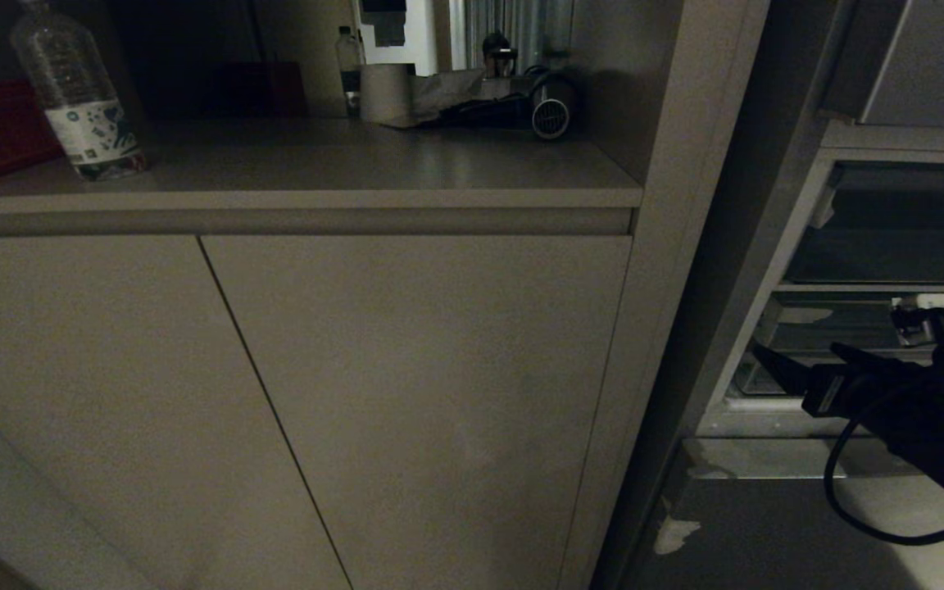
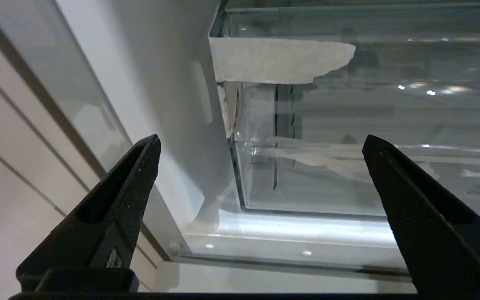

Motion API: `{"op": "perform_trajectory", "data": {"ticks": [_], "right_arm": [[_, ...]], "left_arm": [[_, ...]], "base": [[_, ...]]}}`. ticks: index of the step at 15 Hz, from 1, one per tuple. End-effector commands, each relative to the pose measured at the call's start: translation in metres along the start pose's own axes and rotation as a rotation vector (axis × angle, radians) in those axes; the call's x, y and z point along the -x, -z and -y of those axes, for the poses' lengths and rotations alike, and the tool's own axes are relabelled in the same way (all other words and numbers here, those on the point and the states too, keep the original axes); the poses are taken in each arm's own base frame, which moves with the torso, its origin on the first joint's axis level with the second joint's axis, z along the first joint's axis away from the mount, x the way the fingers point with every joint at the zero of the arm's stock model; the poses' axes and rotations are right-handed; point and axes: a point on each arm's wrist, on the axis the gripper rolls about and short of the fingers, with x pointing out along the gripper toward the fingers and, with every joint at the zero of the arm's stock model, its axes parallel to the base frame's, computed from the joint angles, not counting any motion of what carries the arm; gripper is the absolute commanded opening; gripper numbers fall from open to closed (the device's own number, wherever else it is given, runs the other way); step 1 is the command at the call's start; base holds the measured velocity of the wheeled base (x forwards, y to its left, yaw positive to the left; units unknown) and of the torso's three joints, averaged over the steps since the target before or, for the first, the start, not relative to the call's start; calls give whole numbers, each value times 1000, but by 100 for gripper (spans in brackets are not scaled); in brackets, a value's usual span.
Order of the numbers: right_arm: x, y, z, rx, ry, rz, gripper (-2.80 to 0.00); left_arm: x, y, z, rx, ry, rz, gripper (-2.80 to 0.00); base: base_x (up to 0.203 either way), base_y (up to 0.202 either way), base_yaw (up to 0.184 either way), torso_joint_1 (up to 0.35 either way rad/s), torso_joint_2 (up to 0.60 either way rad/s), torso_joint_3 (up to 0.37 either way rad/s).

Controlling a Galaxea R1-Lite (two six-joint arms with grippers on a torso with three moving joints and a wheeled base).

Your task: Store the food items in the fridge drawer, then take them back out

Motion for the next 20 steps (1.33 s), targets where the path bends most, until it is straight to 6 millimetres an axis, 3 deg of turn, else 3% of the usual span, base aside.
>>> {"op": "perform_trajectory", "data": {"ticks": [1,13,20], "right_arm": [[-5,-1,1,0,1,8,0],[-25,2,4,0,33,11,0],[-27,1,3,1,29,15,0]], "left_arm": [[0,0,0,1,0,-1,-280],[0,0,0,1,0,-1,-280],[0,0,0,1,0,-1,-280]], "base": [[0,0,0,0,0,0],[0,0,0,0,0,0],[0,0,0,0,0,0]]}}
